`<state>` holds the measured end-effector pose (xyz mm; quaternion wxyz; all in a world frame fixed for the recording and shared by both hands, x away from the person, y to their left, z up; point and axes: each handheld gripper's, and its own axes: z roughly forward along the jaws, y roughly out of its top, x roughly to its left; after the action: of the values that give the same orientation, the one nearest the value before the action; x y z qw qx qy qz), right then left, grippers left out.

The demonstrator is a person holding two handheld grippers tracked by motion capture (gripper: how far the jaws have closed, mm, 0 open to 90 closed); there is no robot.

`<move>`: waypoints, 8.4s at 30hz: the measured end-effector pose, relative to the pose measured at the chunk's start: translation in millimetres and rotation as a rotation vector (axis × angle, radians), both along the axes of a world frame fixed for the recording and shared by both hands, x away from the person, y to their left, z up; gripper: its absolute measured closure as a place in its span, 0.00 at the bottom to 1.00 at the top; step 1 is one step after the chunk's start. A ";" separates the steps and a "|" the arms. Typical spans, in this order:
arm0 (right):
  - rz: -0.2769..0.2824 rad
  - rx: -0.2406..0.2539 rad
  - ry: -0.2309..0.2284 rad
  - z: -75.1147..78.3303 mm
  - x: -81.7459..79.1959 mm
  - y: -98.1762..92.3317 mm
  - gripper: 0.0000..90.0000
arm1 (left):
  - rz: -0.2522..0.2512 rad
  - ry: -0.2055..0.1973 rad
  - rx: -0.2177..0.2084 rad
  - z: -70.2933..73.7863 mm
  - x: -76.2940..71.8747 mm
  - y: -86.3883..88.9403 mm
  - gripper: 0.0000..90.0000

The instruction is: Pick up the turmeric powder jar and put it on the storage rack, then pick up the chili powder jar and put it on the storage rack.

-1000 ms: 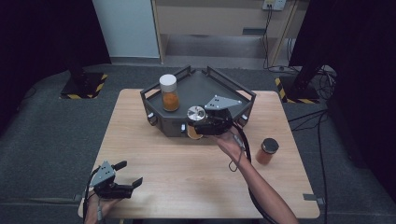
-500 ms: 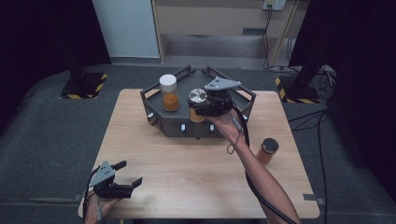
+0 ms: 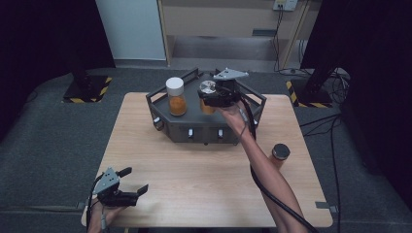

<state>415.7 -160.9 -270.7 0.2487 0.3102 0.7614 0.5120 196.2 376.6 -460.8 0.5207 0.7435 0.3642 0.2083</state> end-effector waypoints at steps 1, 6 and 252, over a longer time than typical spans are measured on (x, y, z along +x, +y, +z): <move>-0.005 0.001 -0.005 -0.7 1.2 0.8 0.38 | 0.000 0.000 0.000 0.0 -0.1 0.1 0.05; -0.023 -0.004 -0.006 -3.7 8.2 6.7 0.38 | 0.000 -0.001 -0.003 -0.4 -0.2 -0.1 0.05; -0.036 0.067 0.049 -163.2 -226.3 -207.3 0.11 | -0.040 -0.020 0.004 1.0 -0.1 0.2 0.05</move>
<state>189.4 -368.2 -433.9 0.2284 0.3445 0.7441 0.5248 196.1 376.8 -459.8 0.5268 0.7496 0.3438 0.2059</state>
